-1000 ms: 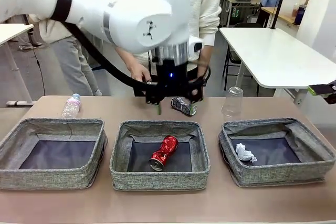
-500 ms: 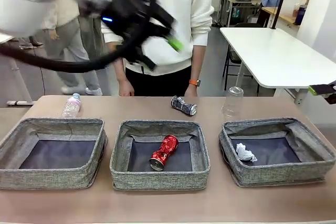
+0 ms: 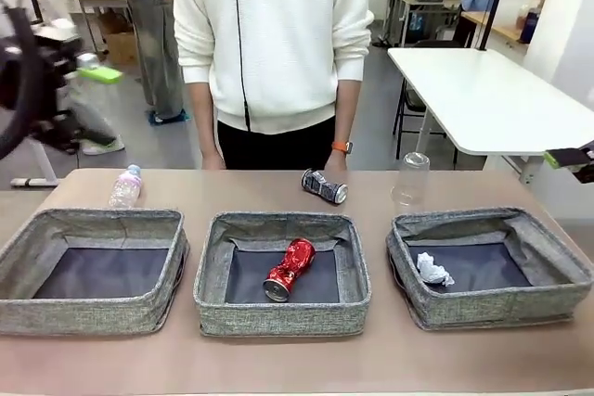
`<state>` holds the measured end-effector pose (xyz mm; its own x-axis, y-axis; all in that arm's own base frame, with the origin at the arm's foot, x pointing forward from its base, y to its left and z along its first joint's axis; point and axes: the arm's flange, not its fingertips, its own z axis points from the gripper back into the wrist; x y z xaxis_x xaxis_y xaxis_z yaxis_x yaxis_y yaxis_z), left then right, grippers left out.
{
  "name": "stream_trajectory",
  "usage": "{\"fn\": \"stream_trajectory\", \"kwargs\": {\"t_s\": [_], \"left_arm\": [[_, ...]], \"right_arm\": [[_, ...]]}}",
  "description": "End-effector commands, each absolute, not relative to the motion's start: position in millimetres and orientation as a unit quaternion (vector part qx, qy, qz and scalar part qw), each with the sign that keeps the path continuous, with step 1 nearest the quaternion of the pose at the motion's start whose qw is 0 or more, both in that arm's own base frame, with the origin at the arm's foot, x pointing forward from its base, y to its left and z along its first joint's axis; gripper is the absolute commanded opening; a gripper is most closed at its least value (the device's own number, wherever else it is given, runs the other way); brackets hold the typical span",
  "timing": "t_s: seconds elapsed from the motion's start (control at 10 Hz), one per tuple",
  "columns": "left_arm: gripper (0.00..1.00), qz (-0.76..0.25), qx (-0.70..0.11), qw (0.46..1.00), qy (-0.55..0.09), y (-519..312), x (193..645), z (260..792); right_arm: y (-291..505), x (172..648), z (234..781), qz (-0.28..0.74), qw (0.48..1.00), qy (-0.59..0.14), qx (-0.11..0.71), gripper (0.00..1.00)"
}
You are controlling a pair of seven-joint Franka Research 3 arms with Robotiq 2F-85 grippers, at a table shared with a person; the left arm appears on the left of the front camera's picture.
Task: Sort the waste into the appropriate baskets.
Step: Place the picked waste into the Fabric basket indicated by the person.
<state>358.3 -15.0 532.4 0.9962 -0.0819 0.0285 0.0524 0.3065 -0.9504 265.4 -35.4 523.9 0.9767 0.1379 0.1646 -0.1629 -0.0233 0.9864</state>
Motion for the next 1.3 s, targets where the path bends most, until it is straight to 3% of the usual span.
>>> {"fn": "stream_trajectory", "kwargs": {"t_s": [0.0,0.3,0.5,0.7,0.8,0.9,1.2], "left_arm": [[1.00,0.014,-0.592,0.806,-0.001,18,342,530],[1.00,0.038,-0.623,0.773,-0.108,53,296,516],[1.00,0.088,-0.676,0.725,-0.096,69,275,494],[1.00,0.066,-0.737,0.660,-0.129,75,265,475],[1.00,0.066,-0.766,0.630,-0.111,73,268,469],[1.00,0.091,-0.697,0.702,-0.112,93,283,500],[1.00,0.091,-0.697,0.702,-0.112,93,283,500]], "right_arm": [[-33,267,532,0.103,0.693,-0.008,0.713,1.00],[-33,267,532,0.103,0.693,-0.008,0.713,1.00],[-33,267,532,0.103,0.693,-0.008,0.713,1.00],[-33,267,532,0.103,0.693,-0.008,0.713,1.00],[-33,267,532,0.103,0.693,-0.008,0.713,1.00],[-33,267,532,0.103,0.693,-0.008,0.713,1.00],[-33,267,532,0.103,0.693,-0.008,0.713,1.00]]}}
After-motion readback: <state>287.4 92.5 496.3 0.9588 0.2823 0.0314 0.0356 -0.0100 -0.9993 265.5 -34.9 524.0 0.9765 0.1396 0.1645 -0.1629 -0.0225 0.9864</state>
